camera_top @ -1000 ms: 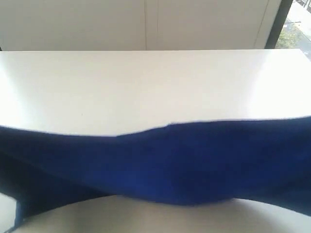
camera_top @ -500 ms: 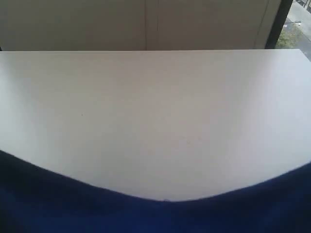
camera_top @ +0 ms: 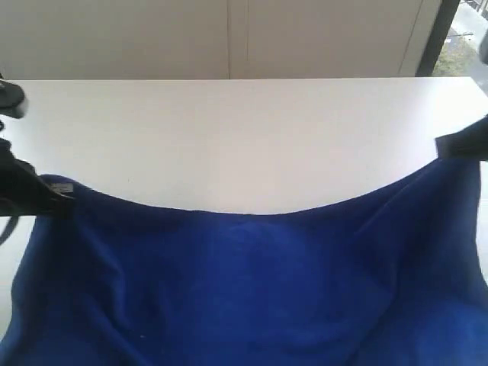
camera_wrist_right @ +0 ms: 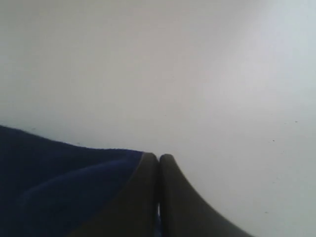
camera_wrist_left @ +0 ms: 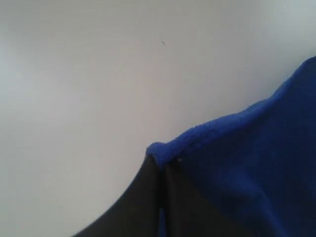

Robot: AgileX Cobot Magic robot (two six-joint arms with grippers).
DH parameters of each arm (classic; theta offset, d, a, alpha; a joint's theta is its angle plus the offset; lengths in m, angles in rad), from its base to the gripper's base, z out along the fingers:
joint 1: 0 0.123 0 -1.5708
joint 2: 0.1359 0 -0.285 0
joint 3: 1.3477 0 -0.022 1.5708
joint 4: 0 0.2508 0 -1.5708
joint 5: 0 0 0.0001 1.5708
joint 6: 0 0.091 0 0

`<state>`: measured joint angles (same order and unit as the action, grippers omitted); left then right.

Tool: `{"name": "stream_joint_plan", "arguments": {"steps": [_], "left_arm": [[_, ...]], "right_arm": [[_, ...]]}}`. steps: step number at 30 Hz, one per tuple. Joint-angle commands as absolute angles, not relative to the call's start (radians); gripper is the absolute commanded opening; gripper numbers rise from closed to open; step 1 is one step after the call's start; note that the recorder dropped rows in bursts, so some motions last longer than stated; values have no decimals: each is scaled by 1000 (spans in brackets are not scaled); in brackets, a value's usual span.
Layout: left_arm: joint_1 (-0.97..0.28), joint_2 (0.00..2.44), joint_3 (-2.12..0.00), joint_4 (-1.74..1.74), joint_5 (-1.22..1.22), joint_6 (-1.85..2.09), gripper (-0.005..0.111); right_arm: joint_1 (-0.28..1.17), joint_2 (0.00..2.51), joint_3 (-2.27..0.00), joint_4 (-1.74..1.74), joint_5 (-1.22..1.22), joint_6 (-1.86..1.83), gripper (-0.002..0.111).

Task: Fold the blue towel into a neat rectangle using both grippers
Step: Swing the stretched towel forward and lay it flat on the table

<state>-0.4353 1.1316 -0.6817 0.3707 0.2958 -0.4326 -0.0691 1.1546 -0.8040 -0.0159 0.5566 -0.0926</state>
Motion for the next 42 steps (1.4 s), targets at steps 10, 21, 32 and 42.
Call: {"name": "stream_joint_plan", "arguments": {"steps": [10,21,32,42], "left_arm": [[-215,1524,-695,442,-168,-472,0],[-126,1590,-748,442,-193,-451,0],[-122,1713,-767,441,-260,-445,0],[-90,1736,-889,435,-233,-442,0]], "right_arm": [[-70,1518,-797,-18,182,-65,0],[-153,1527,-807,-22,127,-65,0],[-181,1623,-807,-22,19,-38,0],[-181,1733,-887,-22,5,-38,0]]}}
